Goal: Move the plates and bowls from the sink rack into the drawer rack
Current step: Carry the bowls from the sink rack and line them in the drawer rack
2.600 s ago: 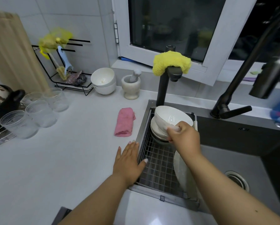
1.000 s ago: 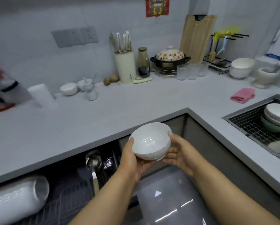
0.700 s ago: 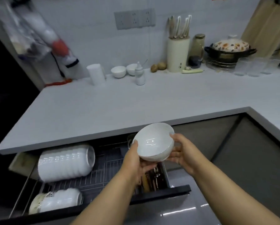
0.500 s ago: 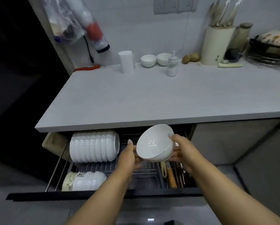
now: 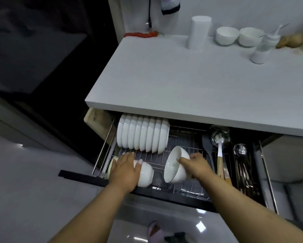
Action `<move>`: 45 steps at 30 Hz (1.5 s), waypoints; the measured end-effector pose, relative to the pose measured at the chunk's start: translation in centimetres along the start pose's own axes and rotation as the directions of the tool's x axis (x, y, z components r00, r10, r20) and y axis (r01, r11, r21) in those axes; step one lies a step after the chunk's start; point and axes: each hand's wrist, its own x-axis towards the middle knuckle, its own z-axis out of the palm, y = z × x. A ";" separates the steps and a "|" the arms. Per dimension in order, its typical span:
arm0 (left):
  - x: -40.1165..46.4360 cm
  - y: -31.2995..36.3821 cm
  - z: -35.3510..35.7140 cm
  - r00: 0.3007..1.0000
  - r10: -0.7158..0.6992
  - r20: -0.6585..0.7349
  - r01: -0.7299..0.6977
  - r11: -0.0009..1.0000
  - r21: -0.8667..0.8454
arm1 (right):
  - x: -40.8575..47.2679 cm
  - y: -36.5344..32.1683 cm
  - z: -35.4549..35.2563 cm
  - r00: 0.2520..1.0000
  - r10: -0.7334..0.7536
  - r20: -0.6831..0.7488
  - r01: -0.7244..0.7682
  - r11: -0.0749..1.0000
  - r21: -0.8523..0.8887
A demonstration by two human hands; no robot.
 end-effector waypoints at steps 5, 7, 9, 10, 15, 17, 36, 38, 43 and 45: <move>0.4 -2.0 0.6 0.997 0.070 0.039 -0.076 0.980 0.185 | 1.6 -0.4 3.9 0.999 0.038 0.012 -0.035 0.982 -0.183; 0.5 -2.1 0.6 0.993 0.103 0.050 -0.111 0.974 0.200 | 2.4 -0.3 5.2 0.998 0.060 0.029 -0.051 0.965 -0.256; 0.6 -2.2 0.6 0.991 0.121 0.063 -0.131 0.970 0.203 | 2.9 -0.3 6.3 0.997 0.069 0.043 -0.051 0.947 -0.316; 0.6 -2.2 0.5 0.990 0.121 0.069 -0.133 0.971 0.200 | 3.1 -0.2 6.8 0.997 0.071 0.037 -0.054 0.940 -0.337; 0.7 -2.3 0.4 0.990 0.105 0.092 -0.121 0.973 0.195 | 4.0 0.3 8.6 0.995 0.092 0.028 -0.071 0.904 -0.421; 0.8 -2.3 0.4 0.991 0.108 0.085 -0.122 0.975 0.184 | 4.1 0.3 9.2 0.995 0.094 0.022 -0.076 0.898 -0.434; 1.0 -2.8 0.8 0.988 0.125 0.086 -0.138 0.977 0.161 | 5.6 1.9 12.8 0.984 0.144 0.103 -0.080 0.882 -0.464; 1.0 -2.8 0.9 0.989 0.124 0.082 -0.137 0.976 0.167 | 5.8 2.0 12.9 0.980 0.159 0.122 -0.087 0.886 -0.456; 1.1 -3.0 1.2 0.989 0.136 0.058 -0.144 0.974 0.174 | 6.1 2.2 13.1 0.976 0.158 0.150 -0.070 0.880 -0.469; 1.1 -3.0 1.2 0.989 0.137 0.055 -0.145 0.974 0.173 | 6.2 2.2 13.2 0.975 0.162 0.155 -0.069 0.875 -0.479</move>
